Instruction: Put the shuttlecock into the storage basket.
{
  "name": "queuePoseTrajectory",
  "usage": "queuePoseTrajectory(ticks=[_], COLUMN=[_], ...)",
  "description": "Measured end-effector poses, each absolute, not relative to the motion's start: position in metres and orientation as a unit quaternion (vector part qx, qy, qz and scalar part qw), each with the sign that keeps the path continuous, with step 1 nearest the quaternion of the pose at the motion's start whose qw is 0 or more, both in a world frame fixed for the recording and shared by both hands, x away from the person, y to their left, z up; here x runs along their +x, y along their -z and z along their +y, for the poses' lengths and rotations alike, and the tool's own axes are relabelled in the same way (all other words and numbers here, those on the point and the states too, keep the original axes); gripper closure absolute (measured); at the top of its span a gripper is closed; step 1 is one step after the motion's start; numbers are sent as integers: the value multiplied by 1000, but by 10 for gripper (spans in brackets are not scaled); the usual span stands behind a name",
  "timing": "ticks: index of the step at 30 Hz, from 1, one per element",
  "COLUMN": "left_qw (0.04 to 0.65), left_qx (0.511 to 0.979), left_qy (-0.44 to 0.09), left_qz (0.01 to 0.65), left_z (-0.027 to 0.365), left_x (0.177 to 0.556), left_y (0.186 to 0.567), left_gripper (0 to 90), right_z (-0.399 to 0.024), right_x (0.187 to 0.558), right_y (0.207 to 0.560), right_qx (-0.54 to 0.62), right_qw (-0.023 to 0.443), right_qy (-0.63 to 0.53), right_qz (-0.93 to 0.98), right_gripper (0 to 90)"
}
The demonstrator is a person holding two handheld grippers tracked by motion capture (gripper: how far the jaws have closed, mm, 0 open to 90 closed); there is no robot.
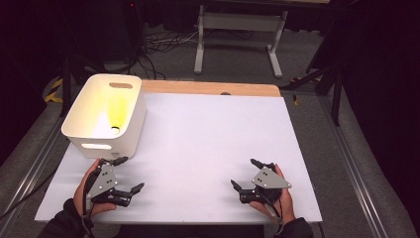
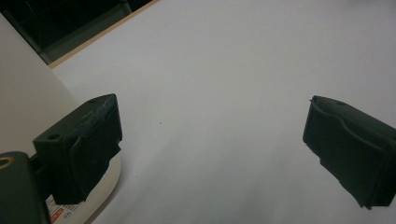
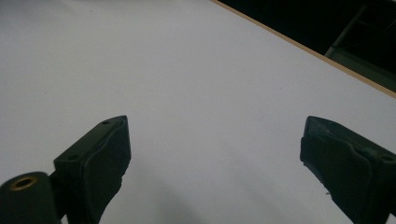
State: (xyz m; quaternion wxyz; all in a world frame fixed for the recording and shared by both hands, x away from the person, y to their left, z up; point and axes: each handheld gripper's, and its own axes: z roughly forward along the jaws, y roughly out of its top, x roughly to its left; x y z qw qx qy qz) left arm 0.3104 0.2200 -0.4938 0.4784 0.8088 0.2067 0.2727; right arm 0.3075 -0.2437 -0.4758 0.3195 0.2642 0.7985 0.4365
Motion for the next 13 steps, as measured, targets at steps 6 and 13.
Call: queuePoseTrajectory(ticks=[6,13], left_qw=[476,474], left_qx=[810,810], left_qy=[-270,-266], left_qz=[209,217], left_z=[219,219], left_x=[312,314], left_y=[495,496], left_gripper=[55,55], right_z=[-245,-247], right_x=[308,310], right_y=[477,478], right_qx=[263,270], right_qw=[322,318], right_qy=[-433,-432], right_qz=[800,800], right_gripper=[97,91])
